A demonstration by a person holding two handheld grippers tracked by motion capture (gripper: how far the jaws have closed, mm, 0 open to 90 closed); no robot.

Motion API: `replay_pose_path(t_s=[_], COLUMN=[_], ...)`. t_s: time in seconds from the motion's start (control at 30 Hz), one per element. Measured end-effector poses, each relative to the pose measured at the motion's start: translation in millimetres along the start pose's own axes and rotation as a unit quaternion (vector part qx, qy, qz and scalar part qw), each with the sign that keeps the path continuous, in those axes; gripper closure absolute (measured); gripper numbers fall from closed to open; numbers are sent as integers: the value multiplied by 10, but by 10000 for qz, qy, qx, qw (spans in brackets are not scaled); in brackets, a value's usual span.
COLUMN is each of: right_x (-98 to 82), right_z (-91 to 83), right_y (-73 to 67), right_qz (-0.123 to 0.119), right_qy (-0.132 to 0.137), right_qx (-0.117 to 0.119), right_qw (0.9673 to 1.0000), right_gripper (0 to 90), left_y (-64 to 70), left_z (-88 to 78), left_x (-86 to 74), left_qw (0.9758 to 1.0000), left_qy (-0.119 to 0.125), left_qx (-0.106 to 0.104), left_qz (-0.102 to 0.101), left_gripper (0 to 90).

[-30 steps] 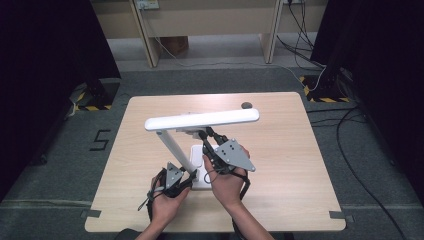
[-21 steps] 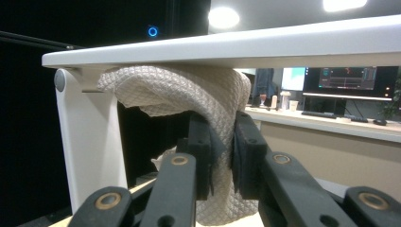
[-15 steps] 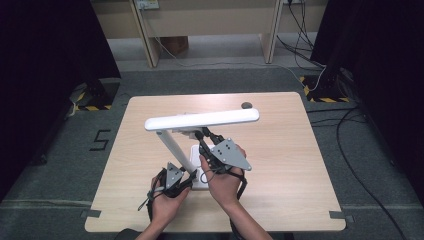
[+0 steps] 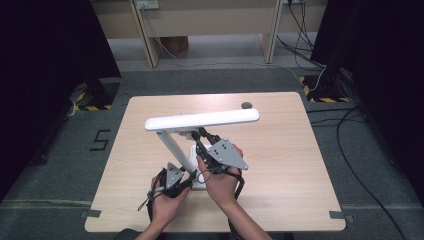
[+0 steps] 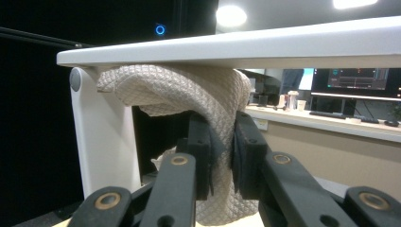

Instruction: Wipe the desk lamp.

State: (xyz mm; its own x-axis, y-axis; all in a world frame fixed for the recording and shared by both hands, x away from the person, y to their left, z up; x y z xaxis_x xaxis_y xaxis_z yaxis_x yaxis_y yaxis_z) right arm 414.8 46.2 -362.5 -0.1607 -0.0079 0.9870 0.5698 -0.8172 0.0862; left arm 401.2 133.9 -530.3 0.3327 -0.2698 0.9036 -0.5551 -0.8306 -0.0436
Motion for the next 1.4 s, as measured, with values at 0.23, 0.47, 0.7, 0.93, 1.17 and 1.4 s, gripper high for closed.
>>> replay_pose_path(t_s=[0.23,0.47,0.7,0.93,1.17,1.4], right_x=[-2,-8,-55,-112,-213,-233], right_z=[22,43,84,108,94,99], right_y=[-52,-95,-169,-177,-231,-219], right_qz=[18,-18,-65,-90,99,-208], right_qy=[-14,-51,-192,-376,-794,-941], right_qx=[77,138,290,381,549,838], right_qw=[10000,9999,9994,9985,9953,9918], right_gripper=[800,797,792,789,783,785], left_y=[1,3,12,13,16,16], left_z=[0,-2,0,8,11,15], left_x=[0,-1,-2,-2,-4,-6], left_qw=[10000,10000,10000,10000,10000,10000], left_qy=[-4,-19,-28,-12,-27,-31], left_qx=[-7,-8,-47,-13,-11,-7], left_qz=[7,13,26,38,60,71], left_gripper=[588,587,585,581,577,574])
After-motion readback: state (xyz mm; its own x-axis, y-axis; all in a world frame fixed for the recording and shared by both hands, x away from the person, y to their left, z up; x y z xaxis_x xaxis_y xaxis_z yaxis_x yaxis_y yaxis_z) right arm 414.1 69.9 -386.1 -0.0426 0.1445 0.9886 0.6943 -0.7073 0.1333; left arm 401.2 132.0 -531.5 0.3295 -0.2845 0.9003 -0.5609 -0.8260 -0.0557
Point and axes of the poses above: each handheld gripper's, and its own axes: z roughly forward along the jaws, x roughly out of its top, y roughly to its right, the point moved 8 cm from there along z, roughly forward along the jaws, and after that the axes turned 2 degrees about -x, right-handed, at the moved point
